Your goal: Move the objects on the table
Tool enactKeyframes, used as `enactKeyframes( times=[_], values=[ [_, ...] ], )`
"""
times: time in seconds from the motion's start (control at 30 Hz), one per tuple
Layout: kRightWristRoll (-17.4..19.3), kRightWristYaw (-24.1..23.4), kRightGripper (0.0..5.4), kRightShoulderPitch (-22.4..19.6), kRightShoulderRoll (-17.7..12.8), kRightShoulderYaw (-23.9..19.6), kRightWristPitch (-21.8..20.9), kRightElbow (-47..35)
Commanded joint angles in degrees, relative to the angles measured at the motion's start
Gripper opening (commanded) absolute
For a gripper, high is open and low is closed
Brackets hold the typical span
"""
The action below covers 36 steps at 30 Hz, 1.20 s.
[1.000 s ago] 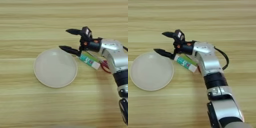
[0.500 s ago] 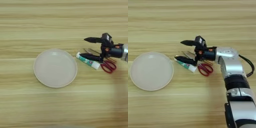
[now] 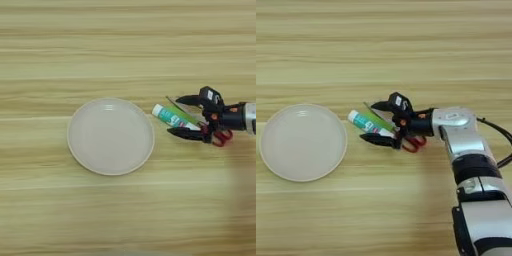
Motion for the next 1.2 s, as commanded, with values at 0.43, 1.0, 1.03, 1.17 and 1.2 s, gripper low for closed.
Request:
enactKeyframes(
  times=[0.43, 1.0, 1.03, 1.17, 1.2],
  values=[
    [-4.6, -5.7, 4.80, -6.5, -0.5, 2.3, -6.0, 6.0],
    [-6.2, -5.5, 2.89, -6.0, -0.4, 4.6, -6.5, 7.8],
    [-6.7, -5.8, 2.82, -5.9, -0.4, 5.0, -6.4, 7.9],
    [-7.8, -6.8, 2.40, -5.6, -0.3, 6.1, -6.8, 8.3],
    [-7.8, -6.9, 2.35, -5.6, -0.3, 6.3, -6.8, 8.3]
  ],
)
